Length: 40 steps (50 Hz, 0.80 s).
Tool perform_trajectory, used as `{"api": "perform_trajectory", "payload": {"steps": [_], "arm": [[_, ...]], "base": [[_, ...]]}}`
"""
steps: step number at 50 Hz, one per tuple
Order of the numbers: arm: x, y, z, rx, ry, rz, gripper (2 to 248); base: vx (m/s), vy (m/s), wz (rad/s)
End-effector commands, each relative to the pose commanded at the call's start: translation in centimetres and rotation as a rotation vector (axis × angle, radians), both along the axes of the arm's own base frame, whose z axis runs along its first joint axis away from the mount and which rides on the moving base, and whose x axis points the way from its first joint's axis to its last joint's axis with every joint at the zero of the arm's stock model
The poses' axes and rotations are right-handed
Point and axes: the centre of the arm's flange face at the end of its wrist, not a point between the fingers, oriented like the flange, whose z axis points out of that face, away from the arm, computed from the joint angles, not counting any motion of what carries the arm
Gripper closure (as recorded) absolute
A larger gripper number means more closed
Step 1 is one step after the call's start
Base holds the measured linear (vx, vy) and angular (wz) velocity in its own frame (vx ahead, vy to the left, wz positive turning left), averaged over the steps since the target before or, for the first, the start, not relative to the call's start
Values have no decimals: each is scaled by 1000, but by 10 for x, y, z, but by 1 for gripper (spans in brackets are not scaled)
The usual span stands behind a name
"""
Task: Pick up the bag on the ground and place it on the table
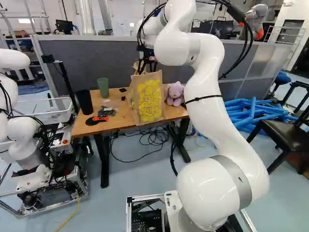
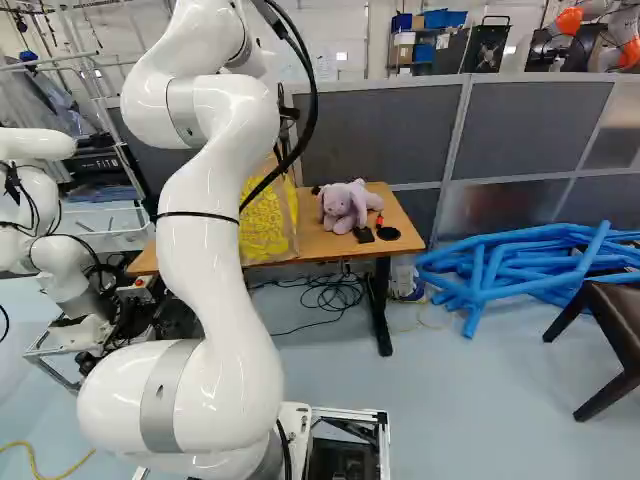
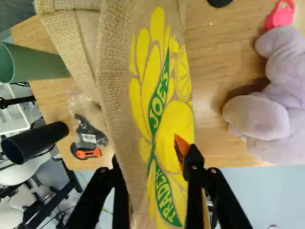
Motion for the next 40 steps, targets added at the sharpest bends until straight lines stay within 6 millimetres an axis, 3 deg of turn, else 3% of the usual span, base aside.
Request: {"api": "perform_trajectory", "payload": {"steps": [5, 6, 10, 11, 15, 16, 20, 21, 40], "arm": [[0, 0, 0, 0, 0, 0, 123], [0, 0, 0, 0, 0, 0, 88], [0, 0, 0, 0, 0, 0, 88], [0, 0, 0, 0, 0, 0, 51], [0, 0, 0, 0, 0, 0, 51], [0, 0, 0, 0, 0, 0, 14], [0, 0, 0, 0, 0, 0, 14], [0, 0, 0, 0, 0, 0, 3], [-2, 1, 6, -2, -9, 3, 3]], "base": [[0, 0, 0], [0, 0, 0], [0, 0, 0], [0, 0, 0], [0, 0, 0], [0, 0, 0], [0, 0, 0], [0, 0, 0], [0, 0, 0]]}}
